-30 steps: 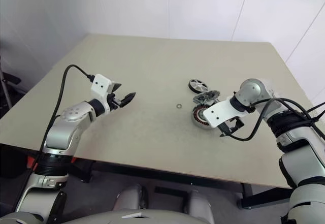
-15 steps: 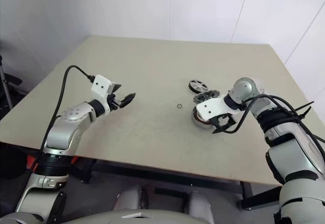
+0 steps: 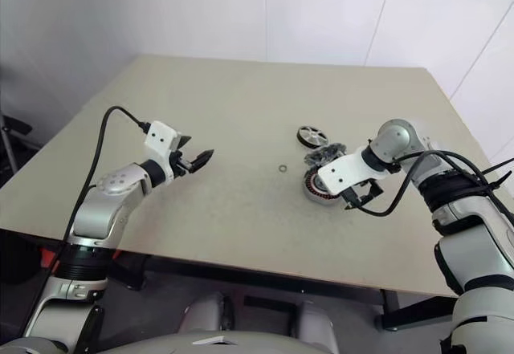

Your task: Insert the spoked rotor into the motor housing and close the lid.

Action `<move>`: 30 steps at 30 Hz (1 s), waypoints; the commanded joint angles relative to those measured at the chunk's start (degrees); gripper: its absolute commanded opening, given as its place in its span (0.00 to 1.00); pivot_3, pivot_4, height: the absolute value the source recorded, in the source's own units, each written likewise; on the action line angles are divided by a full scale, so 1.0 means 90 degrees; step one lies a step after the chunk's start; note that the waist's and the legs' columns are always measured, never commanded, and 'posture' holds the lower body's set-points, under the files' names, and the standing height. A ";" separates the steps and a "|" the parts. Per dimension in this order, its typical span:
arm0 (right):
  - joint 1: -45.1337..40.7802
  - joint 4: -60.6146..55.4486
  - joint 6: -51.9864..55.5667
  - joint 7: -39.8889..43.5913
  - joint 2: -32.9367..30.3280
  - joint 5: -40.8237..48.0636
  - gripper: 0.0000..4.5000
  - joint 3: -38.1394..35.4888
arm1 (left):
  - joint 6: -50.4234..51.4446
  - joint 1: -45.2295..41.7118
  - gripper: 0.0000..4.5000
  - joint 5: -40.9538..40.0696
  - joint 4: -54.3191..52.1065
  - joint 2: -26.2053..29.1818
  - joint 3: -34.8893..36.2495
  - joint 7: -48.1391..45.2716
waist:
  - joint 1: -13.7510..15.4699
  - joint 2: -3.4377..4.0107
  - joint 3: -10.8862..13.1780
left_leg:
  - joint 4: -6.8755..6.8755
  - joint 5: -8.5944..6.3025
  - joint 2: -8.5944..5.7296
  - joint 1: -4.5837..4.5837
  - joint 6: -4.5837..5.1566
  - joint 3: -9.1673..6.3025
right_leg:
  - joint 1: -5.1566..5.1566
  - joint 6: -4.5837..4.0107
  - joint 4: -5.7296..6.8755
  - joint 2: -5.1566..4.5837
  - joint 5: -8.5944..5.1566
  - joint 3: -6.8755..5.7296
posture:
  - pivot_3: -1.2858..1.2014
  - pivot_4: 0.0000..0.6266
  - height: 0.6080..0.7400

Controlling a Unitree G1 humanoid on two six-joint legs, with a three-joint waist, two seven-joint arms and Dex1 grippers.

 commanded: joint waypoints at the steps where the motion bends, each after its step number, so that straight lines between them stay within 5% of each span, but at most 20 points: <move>1: 0.0027 -0.0401 0.0214 0.0201 -0.0099 0.0184 1.00 -0.0224 | -0.0131 -0.0186 0.88 0.0011 -0.0109 0.0061 0.0041 -0.0034 | 0.0005 0.0000 0.0000 | -0.0001 0.0000 0.0000 -0.0001 0.0000 0.0000 | 0.0000 0.0000 0.0000 0.0000 0.0000 -0.0001 | 0.52 0.00 1.00; 22: 0.0144 0.0283 0.0527 -0.0049 0.0338 -0.0222 1.00 -0.0101 | -0.0152 -0.0200 0.88 0.0036 -0.0086 0.0052 0.0023 -0.0026 | 0.0003 0.0000 0.0000 | 0.0001 0.0001 -0.0001 0.0000 -0.0003 0.0001 | 0.0003 0.0000 -0.0006 0.0000 0.0000 0.0000 | 0.52 0.00 1.00; 30: -0.0067 0.0670 0.0377 -0.0412 0.0456 -0.0321 0.50 -0.0192 | -0.0171 -0.0174 0.89 0.0046 -0.0085 0.0035 0.0017 -0.0012 | 0.0021 -0.0004 -0.0001 | 0.0001 0.0001 -0.0003 0.0002 -0.0003 0.0000 | 0.0010 0.0001 -0.0008 -0.0001 0.0000 0.0000 | 0.52 0.00 1.00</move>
